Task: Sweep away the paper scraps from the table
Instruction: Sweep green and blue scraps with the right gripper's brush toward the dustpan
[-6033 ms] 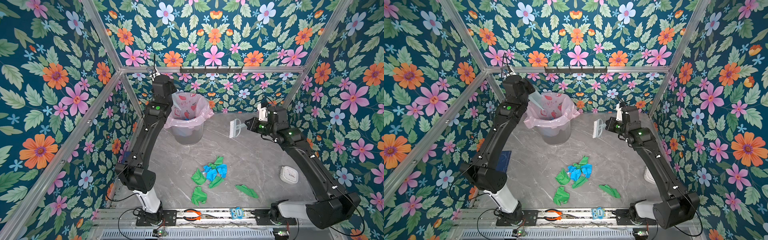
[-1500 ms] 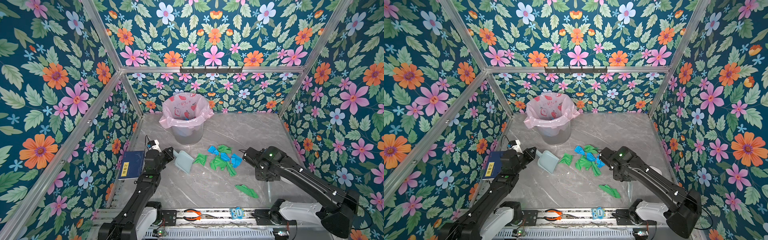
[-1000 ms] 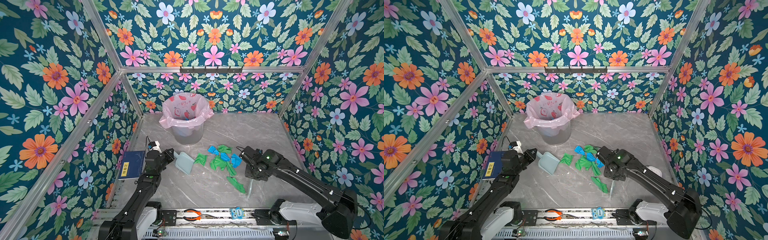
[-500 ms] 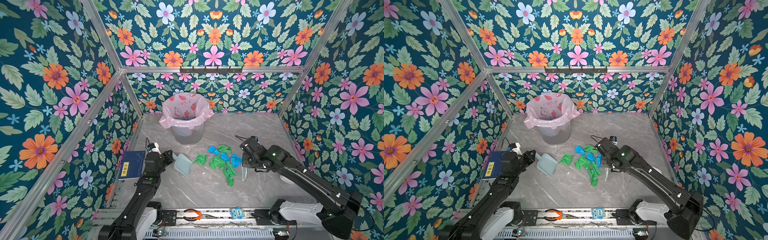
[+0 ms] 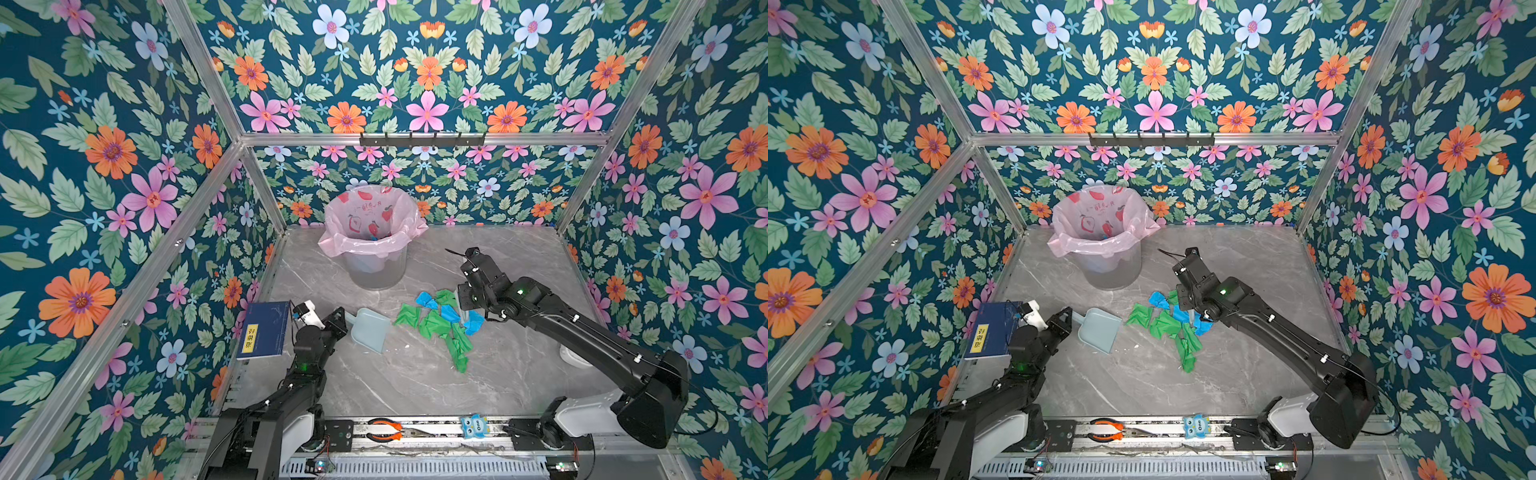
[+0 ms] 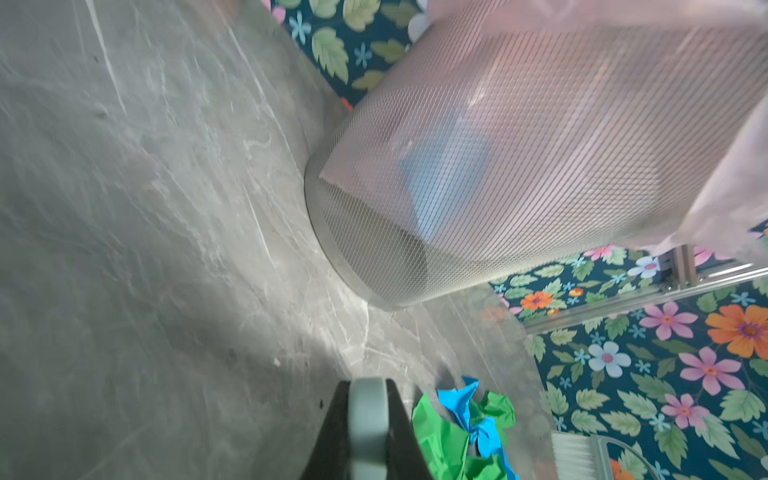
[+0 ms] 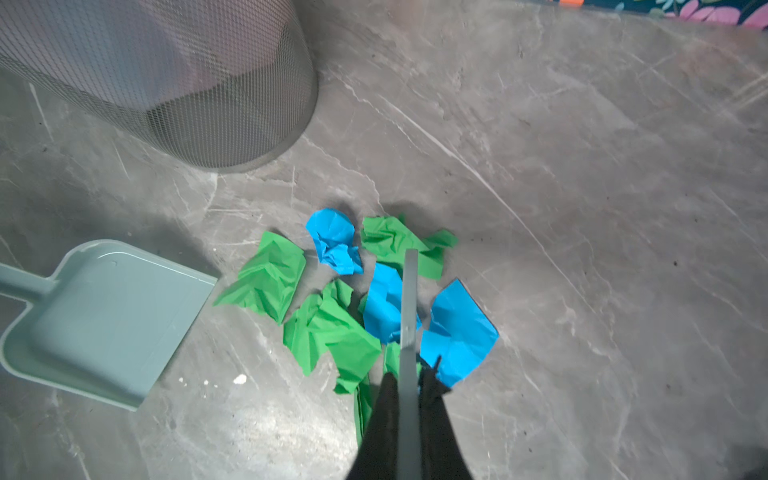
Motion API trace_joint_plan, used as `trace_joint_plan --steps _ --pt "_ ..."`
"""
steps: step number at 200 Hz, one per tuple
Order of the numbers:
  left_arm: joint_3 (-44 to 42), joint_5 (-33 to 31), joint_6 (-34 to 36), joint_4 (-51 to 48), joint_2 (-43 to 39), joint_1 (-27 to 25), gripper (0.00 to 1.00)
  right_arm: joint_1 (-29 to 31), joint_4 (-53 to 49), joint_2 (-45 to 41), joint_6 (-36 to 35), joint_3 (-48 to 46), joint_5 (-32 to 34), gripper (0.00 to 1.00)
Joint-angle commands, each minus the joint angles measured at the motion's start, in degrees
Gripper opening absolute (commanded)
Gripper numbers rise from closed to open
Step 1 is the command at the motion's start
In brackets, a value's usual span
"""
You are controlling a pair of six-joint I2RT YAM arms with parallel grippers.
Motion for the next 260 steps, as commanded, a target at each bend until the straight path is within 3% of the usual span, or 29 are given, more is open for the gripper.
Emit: trace_joint_plan --steps 1,42,85,121,173,260 --pt "-1.3 -5.6 -0.8 10.2 -0.3 0.1 0.00 -0.5 4.9 1.3 -3.9 0.2 -2.9 0.00" --pt "-1.6 -7.6 -0.1 21.0 7.1 0.1 0.00 -0.8 5.0 2.9 -5.8 1.1 -5.9 0.00" --pt "-0.2 -3.7 -5.6 43.5 28.1 -0.1 0.00 -1.1 2.3 4.5 -7.2 2.6 -9.3 0.00" --pt "3.1 -5.7 -3.5 43.0 32.5 -4.1 0.00 -1.6 2.5 6.6 -6.7 2.0 -10.8 0.00" --pt "4.6 -6.2 -4.6 43.1 37.0 -5.6 0.00 -1.8 1.1 10.2 -5.2 3.3 -8.2 0.00" --pt "8.1 -5.7 -5.4 43.3 42.6 -7.8 0.00 -1.8 3.0 14.5 -2.7 6.4 -10.0 0.00"
